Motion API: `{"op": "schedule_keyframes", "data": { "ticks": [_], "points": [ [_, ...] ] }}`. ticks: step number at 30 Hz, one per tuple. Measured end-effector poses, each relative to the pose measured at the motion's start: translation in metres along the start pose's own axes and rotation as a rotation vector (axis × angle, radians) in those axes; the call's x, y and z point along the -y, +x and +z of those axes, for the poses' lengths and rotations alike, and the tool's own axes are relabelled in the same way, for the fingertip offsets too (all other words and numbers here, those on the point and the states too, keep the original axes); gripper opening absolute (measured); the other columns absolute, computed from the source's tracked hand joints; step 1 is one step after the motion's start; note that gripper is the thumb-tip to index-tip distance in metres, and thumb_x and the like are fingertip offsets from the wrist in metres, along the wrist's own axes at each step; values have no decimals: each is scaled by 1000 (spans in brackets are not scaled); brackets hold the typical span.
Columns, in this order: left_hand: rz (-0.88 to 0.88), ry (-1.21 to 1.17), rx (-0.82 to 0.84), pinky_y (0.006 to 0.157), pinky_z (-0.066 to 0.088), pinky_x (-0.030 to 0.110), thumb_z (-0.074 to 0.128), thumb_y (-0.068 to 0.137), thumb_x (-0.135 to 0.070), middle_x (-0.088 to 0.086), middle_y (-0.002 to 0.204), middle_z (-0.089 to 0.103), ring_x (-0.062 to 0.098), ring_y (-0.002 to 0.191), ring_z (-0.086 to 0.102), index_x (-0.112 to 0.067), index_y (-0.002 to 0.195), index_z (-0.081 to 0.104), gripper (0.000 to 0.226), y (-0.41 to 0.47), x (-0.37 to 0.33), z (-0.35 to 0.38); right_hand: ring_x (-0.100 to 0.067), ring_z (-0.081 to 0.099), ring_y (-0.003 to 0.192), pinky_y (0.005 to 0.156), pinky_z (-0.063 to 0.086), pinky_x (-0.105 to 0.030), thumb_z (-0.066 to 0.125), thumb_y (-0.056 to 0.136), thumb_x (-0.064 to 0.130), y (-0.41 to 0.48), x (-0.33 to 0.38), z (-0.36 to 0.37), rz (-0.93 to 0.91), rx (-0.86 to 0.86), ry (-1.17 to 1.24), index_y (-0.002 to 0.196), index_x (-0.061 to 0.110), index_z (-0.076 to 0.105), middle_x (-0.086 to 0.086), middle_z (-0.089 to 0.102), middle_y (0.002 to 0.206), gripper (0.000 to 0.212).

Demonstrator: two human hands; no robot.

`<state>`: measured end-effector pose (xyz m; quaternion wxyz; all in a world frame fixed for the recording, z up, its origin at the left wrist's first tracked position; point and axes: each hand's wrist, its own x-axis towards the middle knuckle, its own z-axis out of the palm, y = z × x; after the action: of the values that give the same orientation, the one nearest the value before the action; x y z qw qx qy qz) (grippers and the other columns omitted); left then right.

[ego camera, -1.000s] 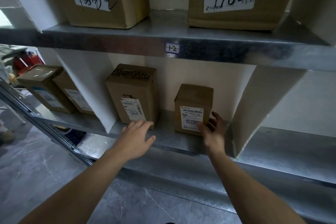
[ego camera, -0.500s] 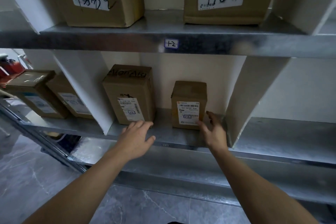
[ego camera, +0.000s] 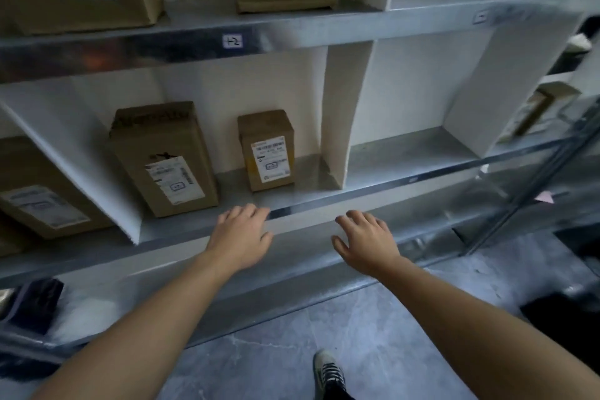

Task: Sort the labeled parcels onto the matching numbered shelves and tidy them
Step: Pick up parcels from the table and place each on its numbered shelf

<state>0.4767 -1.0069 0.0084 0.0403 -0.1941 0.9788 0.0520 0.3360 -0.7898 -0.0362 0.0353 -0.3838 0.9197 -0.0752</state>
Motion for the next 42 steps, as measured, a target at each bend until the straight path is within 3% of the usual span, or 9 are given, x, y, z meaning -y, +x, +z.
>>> {"op": "schedule_keyframes", "data": {
  "ticks": [7, 10, 19, 27, 31, 42],
  "points": [
    [214, -1, -28, 110, 28, 42, 41, 97, -46, 0, 146, 41, 23, 133, 37, -27, 146, 33, 53, -2, -75, 10, -34, 60, 115, 93, 46, -42, 37, 91, 55, -73, -44, -23, 175, -31, -134, 125, 20, 59, -7, 63, 123, 54],
    [321, 7, -51, 110, 28, 40, 41, 97, -46, 0, 144, 43, 24, 133, 37, -27, 144, 33, 52, 4, -118, 8, -30, 57, 118, 93, 46, -41, 39, 94, 57, -104, -73, -37, 285, -57, -138, 128, 23, 56, -4, 61, 125, 51],
    [608, 13, -93, 106, 32, 40, 47, 92, -50, -2, 142, 45, 24, 129, 41, -29, 144, 35, 57, 38, -302, -3, -27, 59, 112, 87, 44, -38, 48, 92, 60, -199, -208, -93, 550, -212, -99, 129, 25, 57, 0, 60, 123, 51],
    [805, -71, -131, 108, 33, 41, 47, 93, -48, -2, 141, 47, 22, 129, 42, -28, 143, 37, 54, 42, -500, -10, -26, 54, 124, 96, 44, -40, 43, 97, 57, -291, -348, -153, 694, -236, -215, 138, 25, 51, -2, 55, 136, 53],
    [872, -103, -186, 106, 34, 40, 46, 94, -47, -3, 138, 49, 21, 127, 44, -28, 143, 39, 53, 42, -580, -10, -25, 55, 121, 96, 45, -39, 43, 97, 56, -329, -404, -171, 748, -266, -250, 137, 24, 52, -2, 58, 133, 51],
    [1030, -36, -148, 110, 30, 41, 42, 94, -47, -1, 143, 45, 21, 131, 41, -27, 143, 36, 53, 73, -731, 14, -28, 54, 121, 97, 45, -42, 42, 96, 56, -375, -520, -175, 920, -252, -208, 133, 24, 53, -4, 57, 134, 50]
  ]
}}
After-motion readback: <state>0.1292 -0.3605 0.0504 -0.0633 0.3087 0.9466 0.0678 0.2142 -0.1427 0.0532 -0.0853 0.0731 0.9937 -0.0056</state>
